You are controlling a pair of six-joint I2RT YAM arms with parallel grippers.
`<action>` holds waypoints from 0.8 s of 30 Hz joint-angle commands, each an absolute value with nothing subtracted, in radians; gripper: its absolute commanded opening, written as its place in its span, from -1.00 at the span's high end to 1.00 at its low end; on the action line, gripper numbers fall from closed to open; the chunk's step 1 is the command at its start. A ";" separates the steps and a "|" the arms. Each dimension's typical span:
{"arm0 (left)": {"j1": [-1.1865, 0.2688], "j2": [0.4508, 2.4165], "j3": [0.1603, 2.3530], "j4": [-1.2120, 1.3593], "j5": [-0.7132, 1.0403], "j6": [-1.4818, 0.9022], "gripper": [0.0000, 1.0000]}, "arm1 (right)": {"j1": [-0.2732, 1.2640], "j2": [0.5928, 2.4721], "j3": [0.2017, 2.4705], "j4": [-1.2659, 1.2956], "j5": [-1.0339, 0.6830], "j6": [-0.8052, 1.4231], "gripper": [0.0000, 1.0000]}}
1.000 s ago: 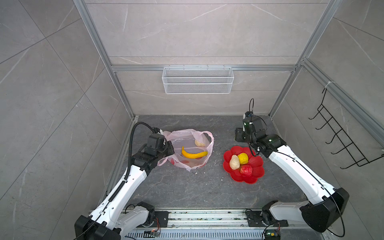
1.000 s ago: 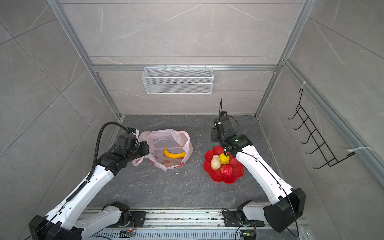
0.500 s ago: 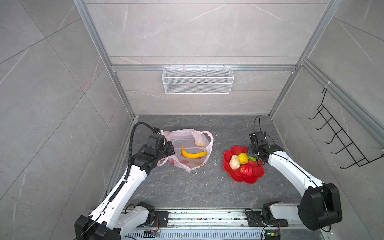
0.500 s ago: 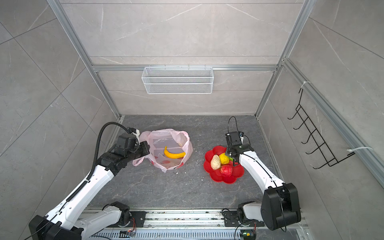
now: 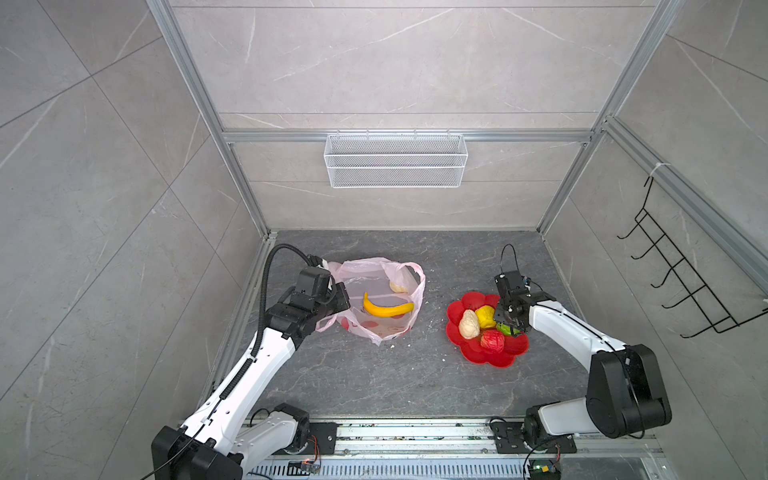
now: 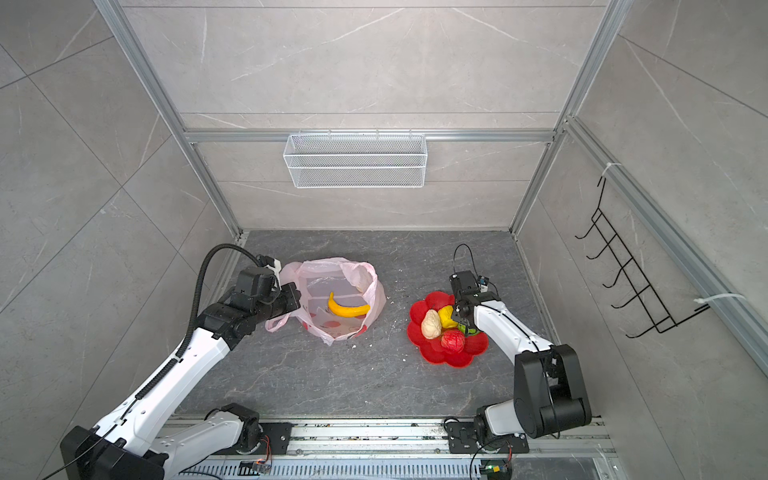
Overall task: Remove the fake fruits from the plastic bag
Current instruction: 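Lower the green fruit onto the red plate and open the right gripper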
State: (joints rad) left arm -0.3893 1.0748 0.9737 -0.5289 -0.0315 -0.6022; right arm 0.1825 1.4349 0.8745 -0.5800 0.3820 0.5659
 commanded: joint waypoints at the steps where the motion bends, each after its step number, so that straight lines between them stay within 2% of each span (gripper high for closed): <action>1: -0.390 1.081 1.015 -0.524 -0.009 -0.580 1.00 | 0.179 1.446 0.858 -0.575 0.396 0.594 0.36; 7: -0.390 1.082 1.012 -0.529 -0.003 -0.579 1.00 | 0.180 1.451 0.844 -0.569 0.381 0.601 0.31; 14: -0.390 1.070 1.012 -0.538 0.003 -0.581 1.00 | 0.179 1.450 0.836 -0.575 0.379 0.608 0.16; 24: -0.390 1.059 1.013 -0.554 0.009 -0.571 1.00 | 0.180 1.408 0.864 -0.603 0.396 0.594 -0.38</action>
State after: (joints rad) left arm -0.3893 1.0805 0.9741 -0.5495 -0.0147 -0.5983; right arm 0.1825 1.4380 0.8486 -0.5747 0.3790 0.5907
